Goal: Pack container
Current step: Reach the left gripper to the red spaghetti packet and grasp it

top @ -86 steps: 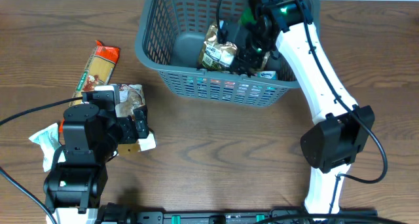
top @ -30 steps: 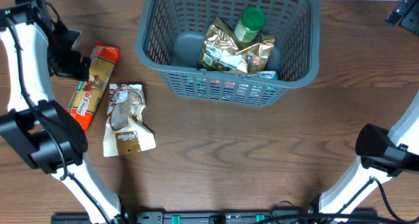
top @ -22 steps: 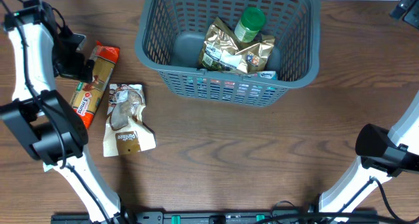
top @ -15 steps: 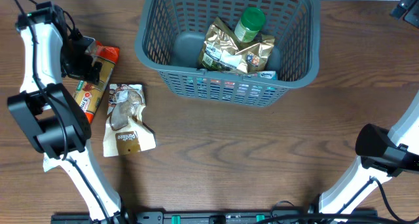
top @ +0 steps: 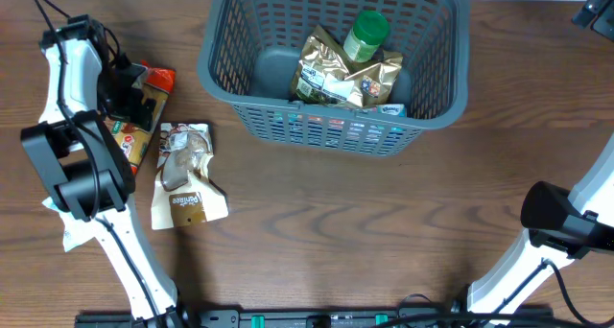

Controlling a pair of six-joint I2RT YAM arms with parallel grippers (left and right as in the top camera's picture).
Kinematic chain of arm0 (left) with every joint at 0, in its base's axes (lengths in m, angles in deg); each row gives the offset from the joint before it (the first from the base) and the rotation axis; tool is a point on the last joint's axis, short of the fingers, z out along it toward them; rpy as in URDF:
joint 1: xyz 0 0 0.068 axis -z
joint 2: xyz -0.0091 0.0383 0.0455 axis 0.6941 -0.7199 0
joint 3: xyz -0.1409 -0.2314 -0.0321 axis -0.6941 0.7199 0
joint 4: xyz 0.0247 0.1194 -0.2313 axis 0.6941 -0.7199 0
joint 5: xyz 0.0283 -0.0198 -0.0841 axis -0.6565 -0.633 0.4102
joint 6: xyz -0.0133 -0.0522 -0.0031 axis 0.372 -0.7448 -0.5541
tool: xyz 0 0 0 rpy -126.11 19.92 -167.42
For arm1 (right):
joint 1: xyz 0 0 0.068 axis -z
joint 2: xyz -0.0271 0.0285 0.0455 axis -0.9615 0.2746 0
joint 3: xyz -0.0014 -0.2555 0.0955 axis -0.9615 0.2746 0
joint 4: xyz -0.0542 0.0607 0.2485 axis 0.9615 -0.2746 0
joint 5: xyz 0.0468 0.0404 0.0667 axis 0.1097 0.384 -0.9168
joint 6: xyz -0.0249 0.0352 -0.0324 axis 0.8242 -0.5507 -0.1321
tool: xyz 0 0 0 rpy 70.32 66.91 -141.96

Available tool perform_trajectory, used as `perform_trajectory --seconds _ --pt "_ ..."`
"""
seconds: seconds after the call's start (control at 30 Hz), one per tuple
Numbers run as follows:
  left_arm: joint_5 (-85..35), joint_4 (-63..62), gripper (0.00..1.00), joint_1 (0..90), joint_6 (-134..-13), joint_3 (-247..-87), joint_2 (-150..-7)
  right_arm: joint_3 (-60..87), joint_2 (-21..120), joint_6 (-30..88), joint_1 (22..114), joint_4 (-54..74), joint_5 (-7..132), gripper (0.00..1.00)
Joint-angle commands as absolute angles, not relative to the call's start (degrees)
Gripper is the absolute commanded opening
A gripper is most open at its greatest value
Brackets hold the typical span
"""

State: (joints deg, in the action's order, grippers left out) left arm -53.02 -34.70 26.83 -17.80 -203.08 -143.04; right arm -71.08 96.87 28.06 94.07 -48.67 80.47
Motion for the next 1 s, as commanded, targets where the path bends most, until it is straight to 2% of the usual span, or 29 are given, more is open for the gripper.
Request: perform_trajectory --seconds 0.0,0.43,0.53,0.63,0.7,0.77,0.87,0.93,0.97 --pt "-53.1 -34.8 0.98 26.7 -17.3 -202.6 -145.4 -71.0 97.2 27.1 94.4 -48.6 81.2 0.99" --pt "-50.0 -34.4 0.99 26.7 -17.9 -202.5 -149.0 -71.0 97.2 27.1 94.4 -48.5 81.2 0.99" --pt "-50.0 -34.5 0.80 26.7 -18.7 -202.5 -149.0 -71.0 97.2 27.1 94.4 -48.6 81.2 0.99" --pt "-50.0 -34.4 0.73 26.8 -21.4 -202.5 -149.0 -71.0 97.2 27.1 94.4 -48.5 81.2 0.99" --pt "-50.0 -34.5 0.57 26.8 -21.5 -202.5 -149.0 -71.0 97.2 27.2 94.4 -48.6 81.2 0.99" --pt "-50.0 -34.5 0.50 26.9 -23.2 -202.5 -149.0 -71.0 97.2 27.6 94.4 -48.6 81.2 0.99" --pt "-50.0 -34.4 0.27 27.2 -25.8 -202.5 -149.0 -71.0 97.2 28.6 94.4 -48.9 81.2 0.99" --pt "-50.0 -34.5 0.06 27.6 -27.7 -202.5 -149.0 -71.0 97.2 28.6 94.4 -49.4 81.2 0.99" --pt "-50.0 -34.7 0.06 27.8 -28.6 -202.5 -148.9 -71.0 97.2 28.6 94.4 -49.7 81.2 0.99"
